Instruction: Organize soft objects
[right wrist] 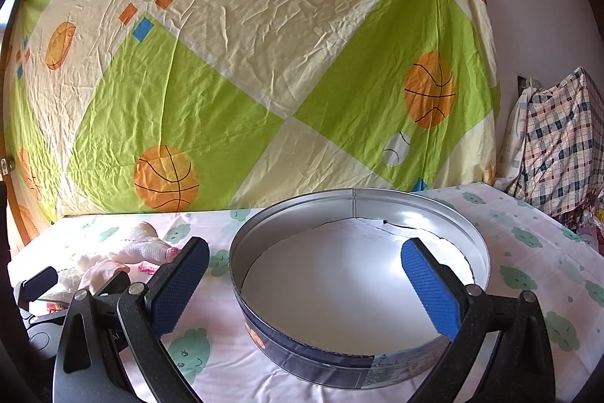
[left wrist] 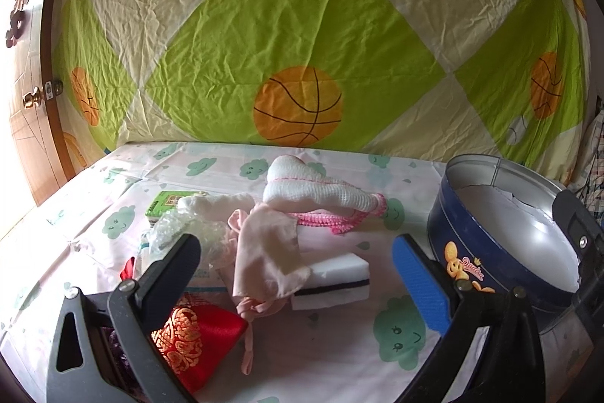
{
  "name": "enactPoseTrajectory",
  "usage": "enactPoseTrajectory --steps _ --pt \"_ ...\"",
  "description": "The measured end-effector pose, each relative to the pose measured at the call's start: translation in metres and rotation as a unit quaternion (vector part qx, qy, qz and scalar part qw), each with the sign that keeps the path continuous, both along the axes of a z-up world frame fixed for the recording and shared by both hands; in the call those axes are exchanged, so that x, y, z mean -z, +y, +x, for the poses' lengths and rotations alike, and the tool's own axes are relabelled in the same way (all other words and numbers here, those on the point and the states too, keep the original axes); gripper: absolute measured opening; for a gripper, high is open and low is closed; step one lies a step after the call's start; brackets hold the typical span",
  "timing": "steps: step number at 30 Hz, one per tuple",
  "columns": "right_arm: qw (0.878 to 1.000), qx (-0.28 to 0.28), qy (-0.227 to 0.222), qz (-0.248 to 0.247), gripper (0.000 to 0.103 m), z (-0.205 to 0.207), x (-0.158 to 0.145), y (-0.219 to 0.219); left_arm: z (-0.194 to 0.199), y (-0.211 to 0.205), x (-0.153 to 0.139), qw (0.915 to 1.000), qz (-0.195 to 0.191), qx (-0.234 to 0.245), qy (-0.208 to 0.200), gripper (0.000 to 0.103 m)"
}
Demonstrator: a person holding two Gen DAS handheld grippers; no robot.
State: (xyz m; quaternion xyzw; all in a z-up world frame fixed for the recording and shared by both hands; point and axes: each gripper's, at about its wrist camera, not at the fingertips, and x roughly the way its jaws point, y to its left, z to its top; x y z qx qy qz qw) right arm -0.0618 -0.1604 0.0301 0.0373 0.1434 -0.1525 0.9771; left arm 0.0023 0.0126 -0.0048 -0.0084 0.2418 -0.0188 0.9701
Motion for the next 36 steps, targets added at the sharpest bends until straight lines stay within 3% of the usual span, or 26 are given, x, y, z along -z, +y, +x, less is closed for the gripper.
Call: enactPoseTrajectory --steps 17,24,31,36 --pt "1.000 -0.020 0.012 -0.006 0.103 0.004 0.006 0.007 -0.003 0.005 0.003 0.9998 0.004 0.000 0.020 0.103" --pt "0.999 -0.040 0.020 -0.007 0.103 0.006 0.008 0.013 -0.025 0.039 -0.006 0.9998 0.004 -0.003 0.017 0.103" --pt "0.993 -0.114 0.030 -0.004 0.102 0.009 0.012 0.032 -0.043 0.106 -0.001 0.9976 0.024 -0.048 0.044 0.103" --pt "0.974 -0.209 0.083 0.030 0.101 0.030 0.021 0.055 -0.047 0.145 0.010 0.9945 0.015 -0.064 0.082 0.103"
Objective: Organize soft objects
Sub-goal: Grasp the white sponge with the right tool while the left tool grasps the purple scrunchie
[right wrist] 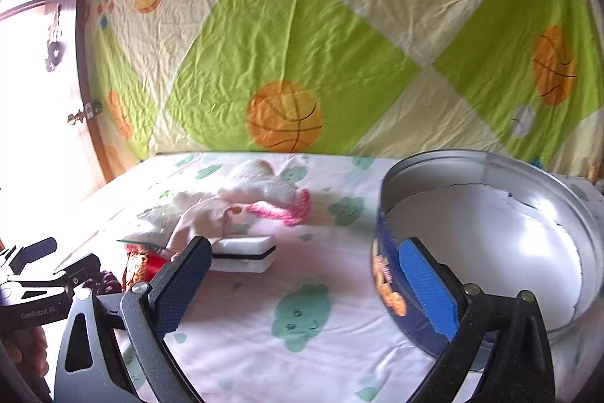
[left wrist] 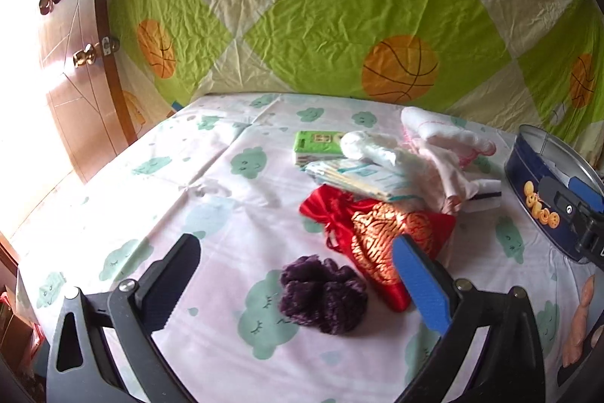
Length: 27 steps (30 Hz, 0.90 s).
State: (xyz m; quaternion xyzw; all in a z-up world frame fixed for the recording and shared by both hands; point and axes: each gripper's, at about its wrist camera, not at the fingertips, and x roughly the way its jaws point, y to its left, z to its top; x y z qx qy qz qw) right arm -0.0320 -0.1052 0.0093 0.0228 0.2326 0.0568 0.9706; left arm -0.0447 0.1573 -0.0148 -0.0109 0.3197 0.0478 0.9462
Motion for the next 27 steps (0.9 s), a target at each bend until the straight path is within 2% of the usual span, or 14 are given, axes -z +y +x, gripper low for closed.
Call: enactPoseTrajectory --steps 5,11,15,18,20,21,22,23,24,25,27 --pt "0.997 -0.045 0.060 -0.028 0.098 0.023 0.017 0.036 0.009 0.010 0.018 0.9987 0.000 -0.005 0.050 0.103" --pt "0.991 -0.055 0.092 -0.076 0.096 0.033 0.024 0.058 0.023 0.006 0.026 0.9967 -0.011 0.008 0.081 0.103" --pt "0.985 -0.053 0.134 -0.095 0.096 0.051 0.036 0.063 0.039 0.012 0.035 0.9927 -0.044 0.000 0.112 0.103" --pt "0.983 -0.048 0.151 -0.089 0.096 0.067 0.039 0.061 0.045 0.017 0.041 0.9891 -0.070 -0.007 0.130 0.103" --pt "0.985 -0.048 0.149 -0.076 0.096 0.077 0.037 0.065 0.045 0.018 0.041 0.9889 -0.073 -0.006 0.129 0.103" --pt "0.985 -0.046 0.149 -0.073 0.091 0.081 0.036 0.067 0.045 0.018 0.040 0.9889 -0.074 -0.006 0.129 0.103" --pt "0.984 -0.045 0.154 -0.074 0.081 0.084 0.037 0.069 0.045 0.019 0.040 0.9888 -0.076 -0.005 0.128 0.103" --pt "0.983 -0.045 0.160 -0.076 0.058 0.086 0.038 0.070 0.045 0.019 0.040 0.9888 -0.078 -0.004 0.127 0.102" --pt "0.982 -0.048 0.167 -0.075 0.054 0.087 0.040 0.070 0.043 0.020 0.039 0.9890 -0.080 -0.004 0.125 0.099" --pt "0.980 -0.055 0.178 -0.069 0.054 0.088 0.042 0.069 0.041 0.021 0.038 0.9892 -0.083 -0.001 0.121 0.096" --pt "0.980 -0.056 0.185 -0.054 0.054 0.084 0.043 0.063 0.039 0.020 0.036 0.9894 -0.087 0.016 0.116 0.080"
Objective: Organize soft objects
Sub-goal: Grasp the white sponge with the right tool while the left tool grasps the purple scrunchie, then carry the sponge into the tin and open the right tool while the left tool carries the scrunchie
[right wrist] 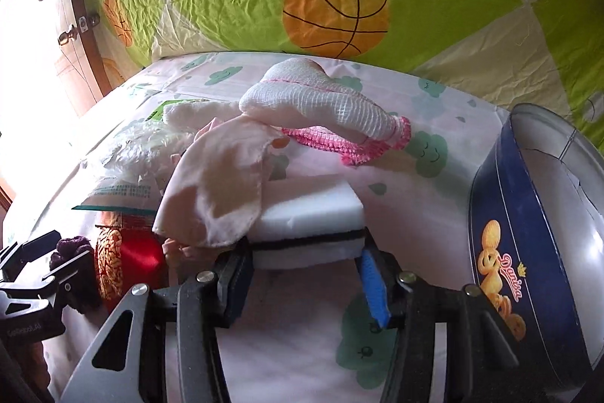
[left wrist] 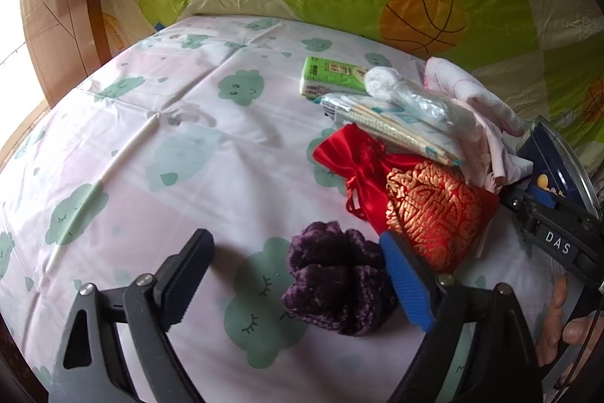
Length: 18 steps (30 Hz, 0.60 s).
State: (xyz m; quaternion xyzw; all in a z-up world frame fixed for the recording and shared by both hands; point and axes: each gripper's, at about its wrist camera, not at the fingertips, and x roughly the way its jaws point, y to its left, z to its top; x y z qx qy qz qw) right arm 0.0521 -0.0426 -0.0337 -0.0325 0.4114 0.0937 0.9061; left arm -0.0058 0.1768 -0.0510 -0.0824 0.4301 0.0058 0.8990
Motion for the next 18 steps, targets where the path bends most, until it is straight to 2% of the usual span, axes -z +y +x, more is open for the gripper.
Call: enactPoseTrajectory --steps 1,3,4,9,12,18 --pt "1.000 0.000 -0.001 0.004 0.054 -0.004 -0.001 -0.003 -0.001 -0.001 -0.001 0.9999 -0.005 0.012 -0.004 0.074" --pt "1.000 -0.004 -0.009 0.009 0.054 -0.013 -0.004 -0.008 -0.004 -0.005 -0.003 0.9989 -0.024 0.038 -0.010 0.046" --pt "1.000 -0.008 -0.014 0.015 0.054 -0.018 -0.007 -0.011 -0.006 -0.006 -0.004 0.9983 -0.033 0.045 -0.012 0.043" --pt "0.996 -0.033 -0.059 0.052 0.054 -0.049 -0.020 -0.026 -0.015 -0.003 -0.013 0.9981 -0.035 0.031 -0.039 0.035" --pt "0.994 -0.043 -0.084 0.059 0.054 -0.064 -0.026 -0.032 -0.022 0.003 -0.019 0.9967 -0.049 0.018 -0.062 0.035" --pt "0.983 -0.053 -0.154 0.086 0.054 -0.089 -0.048 -0.042 -0.038 0.010 -0.036 0.9876 -0.074 0.011 -0.138 0.035"
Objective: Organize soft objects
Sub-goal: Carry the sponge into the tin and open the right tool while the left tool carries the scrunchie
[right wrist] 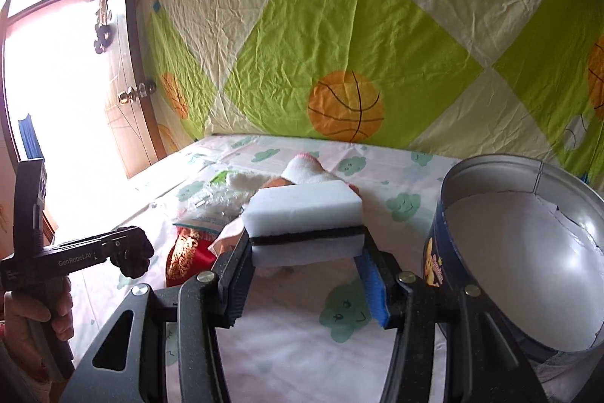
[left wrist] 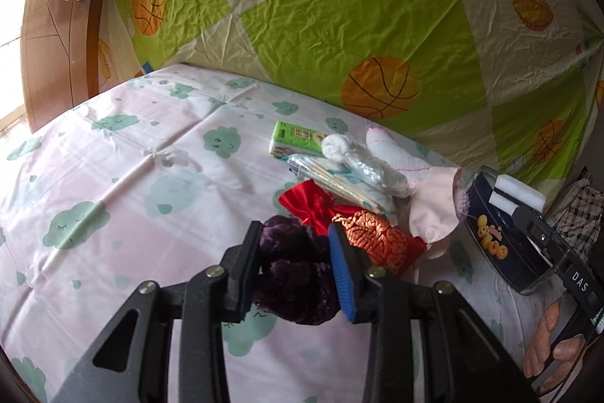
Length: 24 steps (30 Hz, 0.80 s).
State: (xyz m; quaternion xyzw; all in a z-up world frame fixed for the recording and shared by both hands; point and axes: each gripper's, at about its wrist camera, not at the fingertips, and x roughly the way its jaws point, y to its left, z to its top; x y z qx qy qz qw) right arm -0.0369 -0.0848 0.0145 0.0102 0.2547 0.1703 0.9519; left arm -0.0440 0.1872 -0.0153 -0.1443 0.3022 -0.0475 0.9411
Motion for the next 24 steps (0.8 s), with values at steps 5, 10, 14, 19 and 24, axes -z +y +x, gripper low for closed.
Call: enactPoseTrajectory --steps 5,10,14,19,24 --pt "0.998 -0.009 -0.049 0.023 0.054 -0.014 -0.015 -0.007 -0.009 -0.008 -0.015 0.9987 -0.005 0.010 -0.050 0.035" --pt "0.996 -0.028 -0.066 0.050 0.054 -0.024 -0.023 -0.014 -0.010 -0.022 -0.026 0.9976 -0.006 0.022 -0.065 0.035" --pt "0.995 -0.024 -0.074 0.068 0.054 -0.027 -0.029 -0.027 -0.007 -0.039 -0.033 0.9970 -0.002 0.033 -0.070 0.035" --pt "0.993 0.033 -0.100 0.060 0.054 -0.031 -0.036 -0.053 -0.004 -0.068 -0.044 0.9949 0.005 0.059 -0.082 0.035" --pt "0.989 0.082 -0.109 0.065 0.054 -0.030 -0.040 -0.091 -0.002 -0.104 -0.057 0.9906 0.017 0.089 -0.103 0.035"
